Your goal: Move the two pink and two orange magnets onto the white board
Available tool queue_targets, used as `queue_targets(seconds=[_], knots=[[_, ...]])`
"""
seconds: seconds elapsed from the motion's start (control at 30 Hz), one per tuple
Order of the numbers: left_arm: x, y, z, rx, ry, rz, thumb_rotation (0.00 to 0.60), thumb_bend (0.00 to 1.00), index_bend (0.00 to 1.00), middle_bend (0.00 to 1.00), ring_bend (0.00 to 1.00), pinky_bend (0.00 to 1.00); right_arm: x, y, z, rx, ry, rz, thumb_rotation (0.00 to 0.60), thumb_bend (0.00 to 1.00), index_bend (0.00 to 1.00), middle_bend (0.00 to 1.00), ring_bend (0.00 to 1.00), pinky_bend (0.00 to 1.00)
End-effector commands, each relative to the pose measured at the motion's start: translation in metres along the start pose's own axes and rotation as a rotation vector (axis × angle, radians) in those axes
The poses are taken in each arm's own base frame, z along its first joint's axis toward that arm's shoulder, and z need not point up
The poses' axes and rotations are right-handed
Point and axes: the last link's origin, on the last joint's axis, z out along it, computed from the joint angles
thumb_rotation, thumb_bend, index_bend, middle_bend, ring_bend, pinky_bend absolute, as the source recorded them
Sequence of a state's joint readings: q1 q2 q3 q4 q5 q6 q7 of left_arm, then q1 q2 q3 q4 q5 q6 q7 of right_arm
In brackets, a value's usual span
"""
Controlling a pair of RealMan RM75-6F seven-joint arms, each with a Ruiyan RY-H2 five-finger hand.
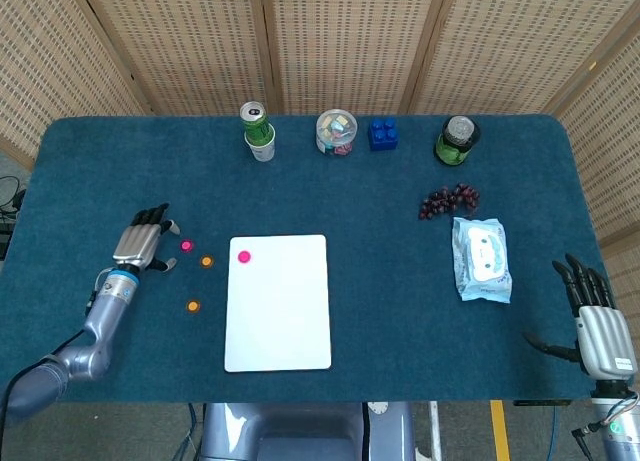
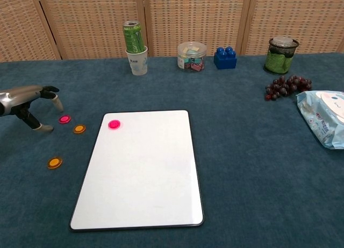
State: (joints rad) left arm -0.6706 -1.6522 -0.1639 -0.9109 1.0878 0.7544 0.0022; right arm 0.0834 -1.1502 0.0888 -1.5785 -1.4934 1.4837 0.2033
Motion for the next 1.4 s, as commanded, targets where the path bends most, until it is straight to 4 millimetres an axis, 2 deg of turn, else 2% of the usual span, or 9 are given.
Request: queue_targets(seconds=[0.03, 0.4, 0.9, 1.07, 1.2, 1.4], knots=[[-0.004, 0.003, 0.002, -0.009, -0.007, 0.005, 0.600, 0.30, 0.34, 0.00, 0.00, 0.00, 0.000, 0.000, 0.000, -0.001, -0.001, 0.001, 0.600, 0.05, 0.00, 0.00, 0.00, 0.00], [-0.007, 0.015, 0.009, -0.036, 0.004, 0.014, 0.600, 0.30, 0.35, 0.00, 0.00, 0.00, 0.000, 0.000, 0.000, -0.003, -0.005, 0.008, 0.600, 0.05, 0.00, 0.00, 0.00, 0.00], [-0.004, 0.013, 0.009, -0.007, -0.005, 0.012, 0.600, 0.31, 0.52, 0.00, 0.00, 0.00, 0.000, 0.000, 0.000, -0.004, -0.007, 0.015, 0.600, 0.05, 0.00, 0.00, 0.00, 0.00], [0.002, 0.011, 0.008, -0.005, 0.012, 0.010, 0.600, 0.31, 0.53, 0.00, 0.00, 0.00, 0.000, 0.000, 0.000, -0.004, -0.008, 0.016, 0.600, 0.05, 0.00, 0.00, 0.00, 0.00], [0.016, 0.013, 0.005, -0.024, 0.057, 0.001, 0.600, 0.30, 0.53, 0.00, 0.00, 0.00, 0.000, 0.000, 0.000, -0.004, -0.009, 0.020, 0.600, 0.05, 0.00, 0.00, 0.00, 0.00], [0.030, 0.037, -0.015, -0.139, 0.101, -0.035, 0.600, 0.30, 0.53, 0.00, 0.00, 0.00, 0.000, 0.000, 0.000, -0.003, -0.012, 0.023, 0.600, 0.05, 0.00, 0.00, 0.00, 0.00]])
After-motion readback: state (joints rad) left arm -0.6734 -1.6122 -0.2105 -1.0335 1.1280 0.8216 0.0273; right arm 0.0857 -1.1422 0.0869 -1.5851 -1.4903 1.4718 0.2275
